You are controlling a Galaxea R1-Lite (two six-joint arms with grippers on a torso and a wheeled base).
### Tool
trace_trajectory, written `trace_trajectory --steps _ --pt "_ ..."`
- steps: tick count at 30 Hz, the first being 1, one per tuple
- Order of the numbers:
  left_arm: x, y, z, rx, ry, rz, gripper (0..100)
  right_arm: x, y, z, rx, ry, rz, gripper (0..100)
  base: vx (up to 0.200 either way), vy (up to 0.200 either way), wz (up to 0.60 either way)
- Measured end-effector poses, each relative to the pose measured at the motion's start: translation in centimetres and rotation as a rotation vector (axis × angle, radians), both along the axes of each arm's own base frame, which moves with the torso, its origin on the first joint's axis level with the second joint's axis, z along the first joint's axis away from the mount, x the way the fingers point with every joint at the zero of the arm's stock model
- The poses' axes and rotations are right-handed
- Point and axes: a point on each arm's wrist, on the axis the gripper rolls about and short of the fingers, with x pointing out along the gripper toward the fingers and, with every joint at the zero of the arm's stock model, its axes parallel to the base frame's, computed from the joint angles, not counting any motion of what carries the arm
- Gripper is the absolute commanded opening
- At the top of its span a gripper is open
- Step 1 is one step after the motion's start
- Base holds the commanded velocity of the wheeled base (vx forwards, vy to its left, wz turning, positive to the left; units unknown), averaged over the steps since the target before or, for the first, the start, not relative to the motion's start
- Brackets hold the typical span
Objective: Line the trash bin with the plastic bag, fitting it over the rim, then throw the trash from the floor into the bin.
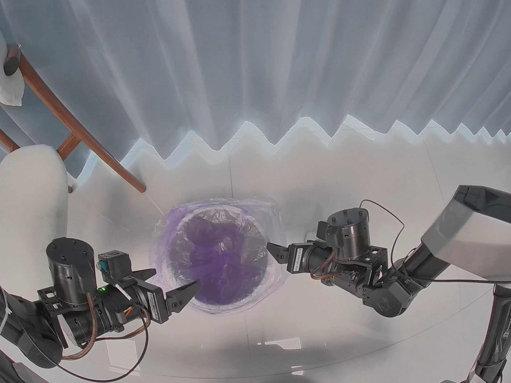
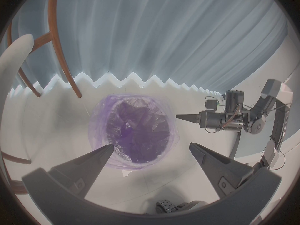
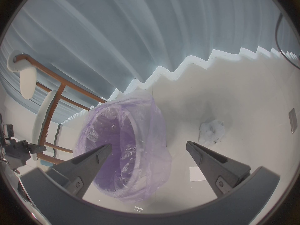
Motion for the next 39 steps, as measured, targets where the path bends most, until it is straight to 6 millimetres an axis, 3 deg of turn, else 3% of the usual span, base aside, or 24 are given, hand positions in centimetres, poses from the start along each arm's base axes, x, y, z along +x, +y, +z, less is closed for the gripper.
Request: trace_trajectory --steps 6,13,21,29,30,34,39 --pt "0.4 0.3 -1.2 0.068 0.068 0.038 100 -0.2 0.6 -0.4 0.001 0.010 0.001 100 0.000 0.000 0.00" --pt "3.9 0.0 -1.2 0.156 0.043 0.162 100 -0.6 0.8 -0.7 0.004 0.021 -0.001 100 0.000 0.000 0.00" --pt "6.7 -0.4 -2.8 0.309 0.043 0.217 100 -0.9 0.7 -0.3 0.028 0.022 -0.018 100 0.000 0.000 0.00" --pt "10.9 1.2 -3.6 0.332 0.010 0.307 100 -1.0 0.7 0.1 0.036 0.014 -0.021 100 0.000 0.000 0.00" --pt "11.5 1.3 -3.6 0.328 -0.011 0.317 0 -1.0 0.6 0.2 0.036 0.014 -0.021 100 0.000 0.000 0.00" --pt "12.4 1.2 -3.8 0.320 -0.049 0.322 0 -1.0 0.6 0.3 0.037 0.012 -0.021 100 0.000 0.000 0.00" --pt "11.7 0.1 -3.8 0.307 -0.065 0.283 0 -1.0 0.6 0.3 0.038 0.013 -0.022 100 0.000 0.000 0.00"
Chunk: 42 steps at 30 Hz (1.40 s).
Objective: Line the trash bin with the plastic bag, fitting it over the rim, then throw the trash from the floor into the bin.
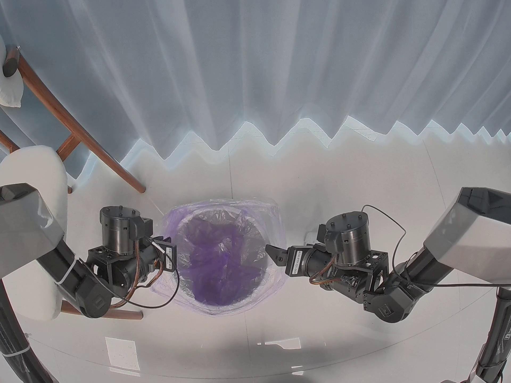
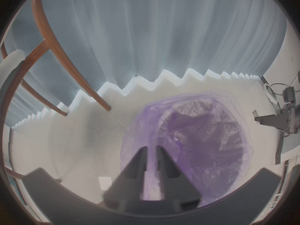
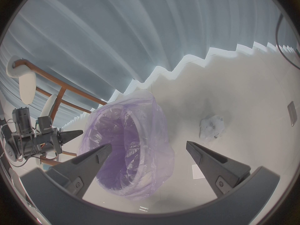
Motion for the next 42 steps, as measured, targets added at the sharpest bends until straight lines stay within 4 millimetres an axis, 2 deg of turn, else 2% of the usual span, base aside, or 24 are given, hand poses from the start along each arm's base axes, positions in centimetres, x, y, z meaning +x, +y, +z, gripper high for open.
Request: trace_trajectory --steps 6,10,21,27,32,42 --pt "-2.5 -0.3 -0.2 0.009 0.036 -0.048 0 0.0 0.0 0.0 0.000 0.002 -0.001 100 0.000 0.000 0.00" --pt "-3.0 -0.3 -0.6 0.009 0.053 -0.068 0 -0.1 0.0 -0.1 0.001 0.002 0.000 100 0.000 0.000 0.00" --pt "-0.6 -1.4 -2.8 0.026 -0.010 -0.104 0 -0.4 0.2 -0.1 0.001 0.000 0.007 100 0.000 0.000 0.00" --pt "0.0 -1.1 -3.5 0.033 0.001 -0.086 0 -0.4 0.2 -0.2 0.003 0.000 0.009 100 0.000 0.000 0.00" --pt "1.0 -0.5 -2.8 0.021 -0.032 -0.059 0 -0.4 0.3 -0.1 0.003 0.000 0.011 100 0.000 0.000 0.00" --pt "1.5 1.4 -1.7 0.013 -0.063 0.008 0 -0.5 0.4 -0.1 0.004 -0.001 0.012 100 0.000 0.000 0.00"
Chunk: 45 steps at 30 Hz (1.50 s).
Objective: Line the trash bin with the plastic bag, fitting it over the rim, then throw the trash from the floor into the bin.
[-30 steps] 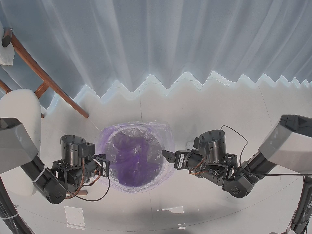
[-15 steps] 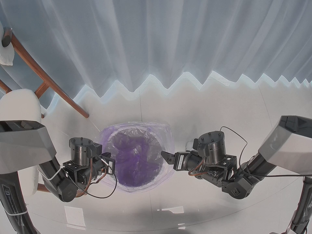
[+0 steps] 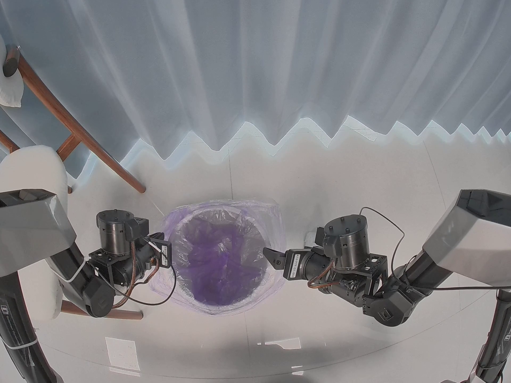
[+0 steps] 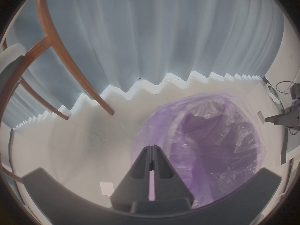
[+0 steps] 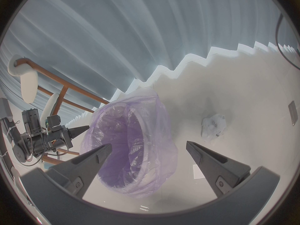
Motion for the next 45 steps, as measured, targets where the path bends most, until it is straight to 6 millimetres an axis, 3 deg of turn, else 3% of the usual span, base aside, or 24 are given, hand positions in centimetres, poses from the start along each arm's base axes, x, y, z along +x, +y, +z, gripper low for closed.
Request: trace_trajectory --steps 11,16,25,28,45 --pt "0.5 2.2 0.1 0.003 -0.003 0.062 0 0.1 0.1 0.1 0.021 0.002 -0.008 100 0.000 0.000 0.00" --pt "0.3 1.2 0.6 -0.014 -0.023 0.032 0 0.3 0.1 0.3 0.029 -0.001 -0.014 100 0.000 0.000 0.00" --pt "-4.0 -1.8 2.0 -0.088 -0.007 -0.106 0 0.1 -0.1 0.0 0.034 0.013 -0.029 100 0.000 0.000 0.00" --pt "-4.5 -2.3 2.1 -0.091 -0.002 -0.134 0 0.0 -0.1 0.0 0.034 0.014 -0.032 100 0.000 0.000 0.00" --pt "-1.9 0.5 -1.5 -0.084 0.073 -0.038 0 -0.4 -0.2 0.0 0.030 0.020 -0.033 100 0.000 0.000 0.00"
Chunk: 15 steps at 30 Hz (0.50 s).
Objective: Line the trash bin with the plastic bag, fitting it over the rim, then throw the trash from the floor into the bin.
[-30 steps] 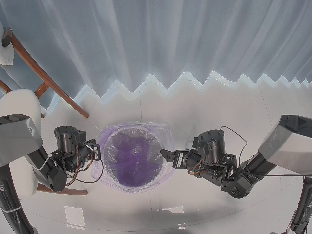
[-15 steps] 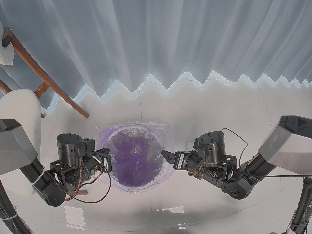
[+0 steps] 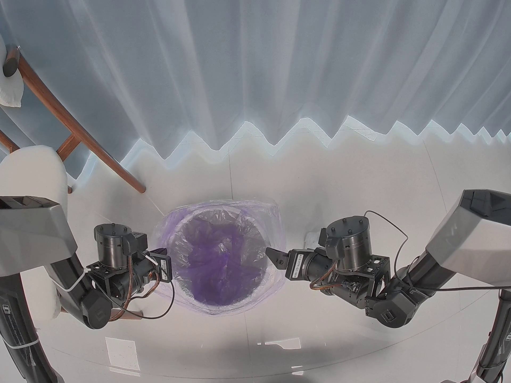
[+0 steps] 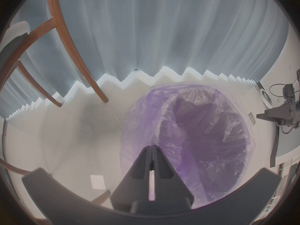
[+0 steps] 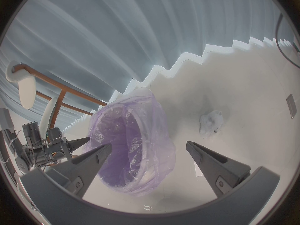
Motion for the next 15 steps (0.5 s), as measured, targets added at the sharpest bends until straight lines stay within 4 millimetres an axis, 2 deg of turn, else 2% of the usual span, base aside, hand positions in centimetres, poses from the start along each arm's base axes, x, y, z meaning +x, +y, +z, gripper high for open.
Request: trace_trajectory --steps 9,14,15 --pt "1.6 0.3 -1.7 -0.021 -0.095 0.021 0 0.0 0.0 0.2 0.010 -0.002 -0.003 100 0.000 0.000 0.00" --pt "1.8 0.3 -2.4 -0.016 -0.086 0.024 0 0.9 0.6 0.5 0.040 -0.022 -0.008 100 0.000 0.000 0.00" --pt "1.8 0.3 -2.4 -0.017 -0.086 0.024 0 1.1 0.7 0.7 0.047 -0.029 -0.009 0 0.000 0.000 0.00"
